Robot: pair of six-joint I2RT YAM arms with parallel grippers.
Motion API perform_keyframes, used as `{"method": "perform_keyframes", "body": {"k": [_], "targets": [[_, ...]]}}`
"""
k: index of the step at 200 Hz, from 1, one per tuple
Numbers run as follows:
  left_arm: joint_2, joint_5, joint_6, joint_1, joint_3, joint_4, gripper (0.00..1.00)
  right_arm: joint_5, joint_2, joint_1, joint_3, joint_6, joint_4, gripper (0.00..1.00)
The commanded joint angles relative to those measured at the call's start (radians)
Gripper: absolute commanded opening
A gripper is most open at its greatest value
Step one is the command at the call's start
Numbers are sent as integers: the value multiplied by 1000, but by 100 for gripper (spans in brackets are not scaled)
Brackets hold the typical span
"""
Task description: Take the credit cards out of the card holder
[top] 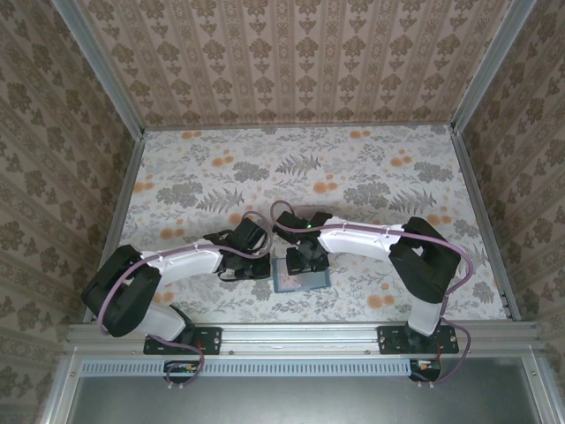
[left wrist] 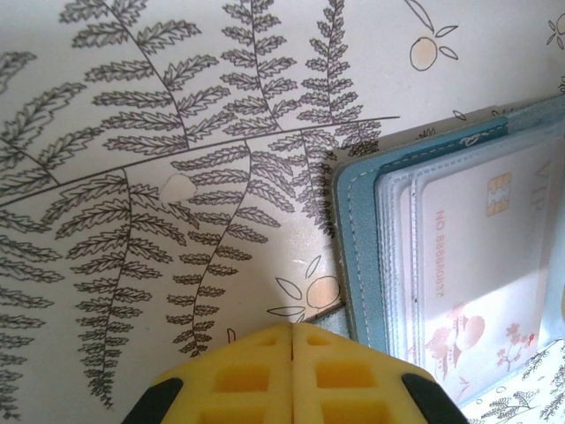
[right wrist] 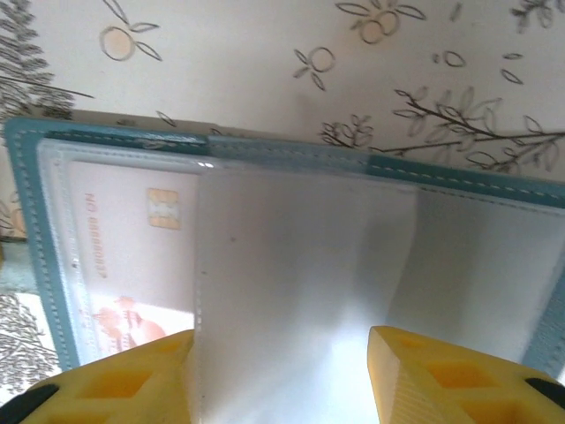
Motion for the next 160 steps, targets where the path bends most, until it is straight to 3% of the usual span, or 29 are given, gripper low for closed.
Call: {"method": "perform_keyframes", "body": {"k": [1,96,160], "targets": [[33,13,10,-4,8,-41,7,66,13,21,20,-11,-61,50],[57,11,14,0,28,-49,7,14,-89,21,-20,9,-16,32],[60,11,12,1,28,-48,7,4,-113,21,-39,7,-2,6]]}}
